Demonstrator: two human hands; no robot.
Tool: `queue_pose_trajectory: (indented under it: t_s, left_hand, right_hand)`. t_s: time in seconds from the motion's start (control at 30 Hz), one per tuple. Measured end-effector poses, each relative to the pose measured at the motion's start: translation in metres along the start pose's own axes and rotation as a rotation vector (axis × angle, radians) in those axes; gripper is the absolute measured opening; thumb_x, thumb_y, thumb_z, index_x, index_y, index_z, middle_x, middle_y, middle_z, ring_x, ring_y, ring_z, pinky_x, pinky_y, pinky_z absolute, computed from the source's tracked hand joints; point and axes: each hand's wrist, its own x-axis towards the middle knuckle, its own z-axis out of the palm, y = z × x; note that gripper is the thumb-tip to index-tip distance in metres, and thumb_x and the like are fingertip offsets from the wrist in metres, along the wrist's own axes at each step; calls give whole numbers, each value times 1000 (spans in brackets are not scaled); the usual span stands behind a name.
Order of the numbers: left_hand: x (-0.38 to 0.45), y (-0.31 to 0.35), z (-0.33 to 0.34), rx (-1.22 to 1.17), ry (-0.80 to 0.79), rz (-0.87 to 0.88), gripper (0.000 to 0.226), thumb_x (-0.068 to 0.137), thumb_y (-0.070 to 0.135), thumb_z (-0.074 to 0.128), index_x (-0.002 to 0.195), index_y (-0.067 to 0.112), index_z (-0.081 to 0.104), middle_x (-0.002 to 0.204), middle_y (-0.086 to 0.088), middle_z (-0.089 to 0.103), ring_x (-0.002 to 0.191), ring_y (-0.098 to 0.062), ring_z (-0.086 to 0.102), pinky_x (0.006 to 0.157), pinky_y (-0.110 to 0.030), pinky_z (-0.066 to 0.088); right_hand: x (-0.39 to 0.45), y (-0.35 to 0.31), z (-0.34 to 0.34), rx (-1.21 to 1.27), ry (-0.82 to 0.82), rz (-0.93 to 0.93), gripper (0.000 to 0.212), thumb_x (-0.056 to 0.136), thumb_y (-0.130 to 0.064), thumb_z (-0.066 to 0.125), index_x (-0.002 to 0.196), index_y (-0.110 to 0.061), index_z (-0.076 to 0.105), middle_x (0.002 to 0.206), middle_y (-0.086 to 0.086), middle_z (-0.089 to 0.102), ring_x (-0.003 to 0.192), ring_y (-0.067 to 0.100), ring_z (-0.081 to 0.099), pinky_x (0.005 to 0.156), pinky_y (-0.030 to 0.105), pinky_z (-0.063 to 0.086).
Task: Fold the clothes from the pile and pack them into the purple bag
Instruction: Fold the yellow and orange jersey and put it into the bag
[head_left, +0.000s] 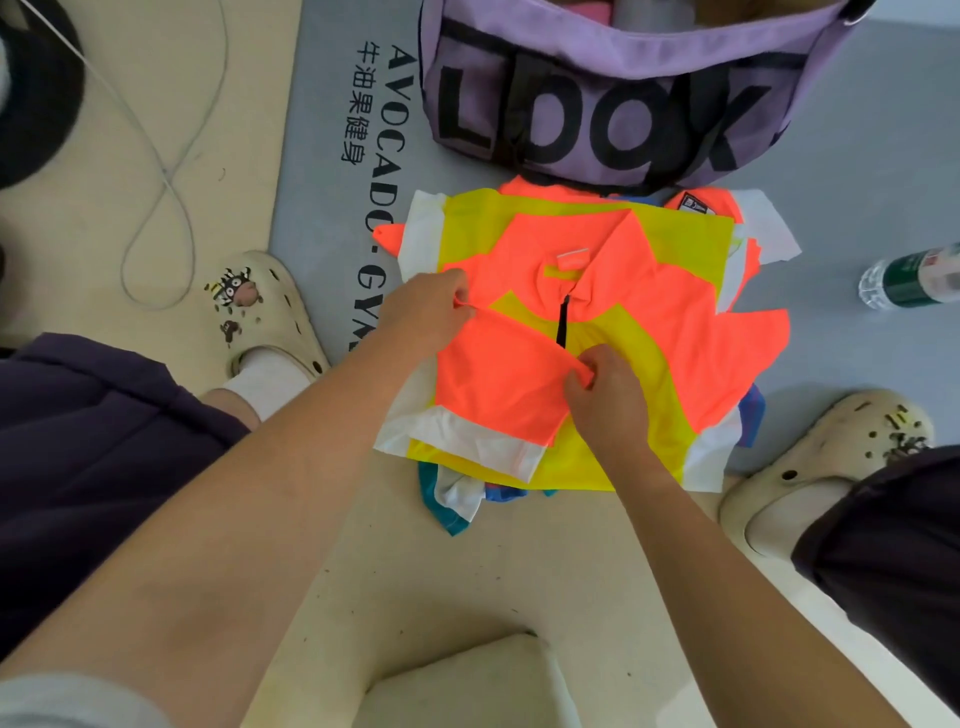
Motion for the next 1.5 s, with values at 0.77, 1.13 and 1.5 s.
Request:
queue_pose_trajectory:
  t_s: [0.77, 1.13, 1.5]
  left_hand:
    - [-30, 19, 21, 222, 264, 405, 41, 85, 38, 68, 115, 11, 62, 113, -16, 56, 101, -35, 54, 78, -45, 48]
    - [-43, 89, 69, 508, 10, 345, 79, 89, 67, 46, 152, 25, 24, 161, -9, 19, 143, -39, 22, 107, -58, 27]
    - [-30, 125, 99, 250, -217, 307, 90, 82, 71, 52, 153, 45, 4, 164, 7, -1, 147, -41, 10, 109, -59, 28]
  right_hand:
    - [36, -15, -9, 111, -28, 46, 20, 85, -28, 72, 88, -11, 61, 65, -2, 54, 62, 19, 52, 59, 33, 40]
    - [75, 69, -128, 44, 201, 71, 38, 84, -22, 73, 115, -6, 58, 117, 8, 61, 107, 23, 56, 85, 26, 39]
    - [108, 71, -134, -341, -399, 20, 42, 77, -51, 72, 66, -15, 52, 68, -3, 45, 78, 23, 47, 69, 34, 30]
